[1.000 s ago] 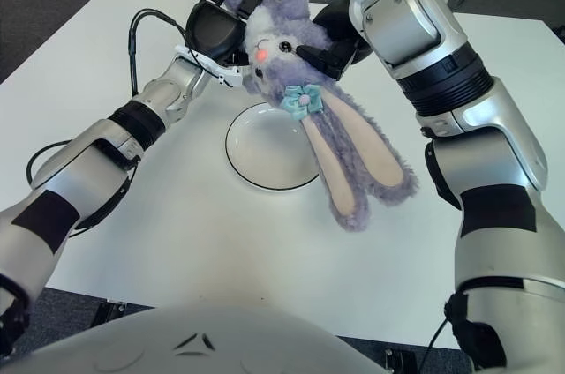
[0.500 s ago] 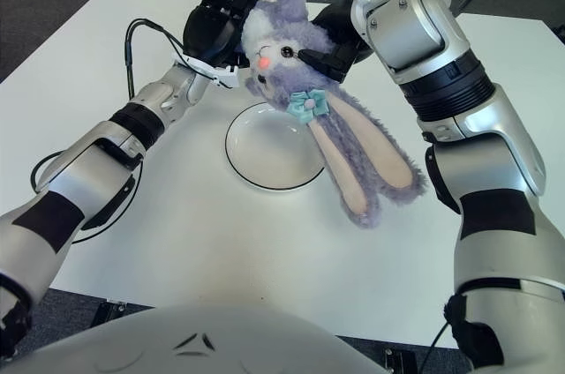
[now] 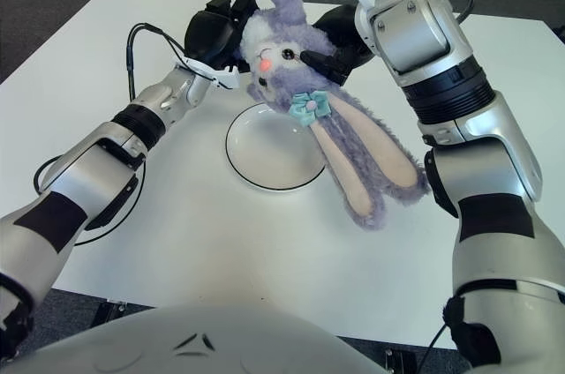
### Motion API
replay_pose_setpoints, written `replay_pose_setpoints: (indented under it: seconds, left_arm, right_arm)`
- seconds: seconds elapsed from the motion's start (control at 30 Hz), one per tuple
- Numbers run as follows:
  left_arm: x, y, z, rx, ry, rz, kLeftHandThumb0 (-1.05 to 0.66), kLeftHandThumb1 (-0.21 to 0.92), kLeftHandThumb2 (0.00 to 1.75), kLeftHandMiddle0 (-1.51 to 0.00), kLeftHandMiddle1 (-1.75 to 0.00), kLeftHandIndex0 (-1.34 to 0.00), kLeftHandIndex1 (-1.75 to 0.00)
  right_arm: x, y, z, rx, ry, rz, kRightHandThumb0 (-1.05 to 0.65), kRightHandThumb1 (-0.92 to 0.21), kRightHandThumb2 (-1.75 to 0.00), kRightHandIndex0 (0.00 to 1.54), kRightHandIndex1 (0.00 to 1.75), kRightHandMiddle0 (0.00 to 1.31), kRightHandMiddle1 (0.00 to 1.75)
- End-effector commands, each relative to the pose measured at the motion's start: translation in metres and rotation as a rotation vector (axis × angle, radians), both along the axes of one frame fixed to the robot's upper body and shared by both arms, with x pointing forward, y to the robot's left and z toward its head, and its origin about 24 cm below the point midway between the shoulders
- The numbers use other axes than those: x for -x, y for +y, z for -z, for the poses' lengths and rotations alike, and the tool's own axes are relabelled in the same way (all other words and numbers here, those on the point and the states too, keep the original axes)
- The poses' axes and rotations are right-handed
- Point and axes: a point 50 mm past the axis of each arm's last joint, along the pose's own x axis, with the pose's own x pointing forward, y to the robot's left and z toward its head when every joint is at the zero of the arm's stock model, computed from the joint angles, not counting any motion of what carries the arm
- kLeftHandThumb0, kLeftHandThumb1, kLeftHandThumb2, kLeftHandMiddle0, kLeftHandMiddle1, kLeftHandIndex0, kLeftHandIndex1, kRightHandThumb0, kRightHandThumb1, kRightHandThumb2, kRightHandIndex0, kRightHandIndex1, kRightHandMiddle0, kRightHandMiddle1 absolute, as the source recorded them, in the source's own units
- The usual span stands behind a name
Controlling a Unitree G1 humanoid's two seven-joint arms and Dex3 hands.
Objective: Put the doll into the plate.
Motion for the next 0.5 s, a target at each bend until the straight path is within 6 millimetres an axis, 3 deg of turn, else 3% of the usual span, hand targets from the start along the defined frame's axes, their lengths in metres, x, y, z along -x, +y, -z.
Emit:
replay_pose_setpoints:
  seconds: [0.0, 0.4, 0.47]
  left_arm:
    - [0.0049, -0.0132, 0.0, -0.023, 0.004, 0.076, -0.47, 0.33, 1.3, -1.19, -1.75, -0.6, -1.75]
    - [0.0029, -0.0088, 0.0023, -0.02, 0.043, 0.075, -0.49, 0.27, 1.37, -1.29, -1.75, -0.65, -1.75]
    - [0.0015, -0.0067, 0.0033, -0.033, 0.049, 0.063, -0.5, 0.26, 1.39, -1.3, -1.75, -0.66, -1.75]
  right_arm:
    - [0.0007, 0.0072, -0.0094, -0.016, -0.068, -0.078, 0.0, 0.06, -1.75, 0.92, 1.72, 0.65, 1.75]
    - [0.0005, 0.0019, -0.0058, -0.051, -0.098, -0.051, -0.01, 0.09, -1.75, 0.93, 1.75, 0.73, 1.64]
    - [-0.0003, -0.0024, -0.0045, -0.054, -0.086, -0.037, -0.25, -0.08, -1.56, 1.1, 1.75, 0.69, 1.69]
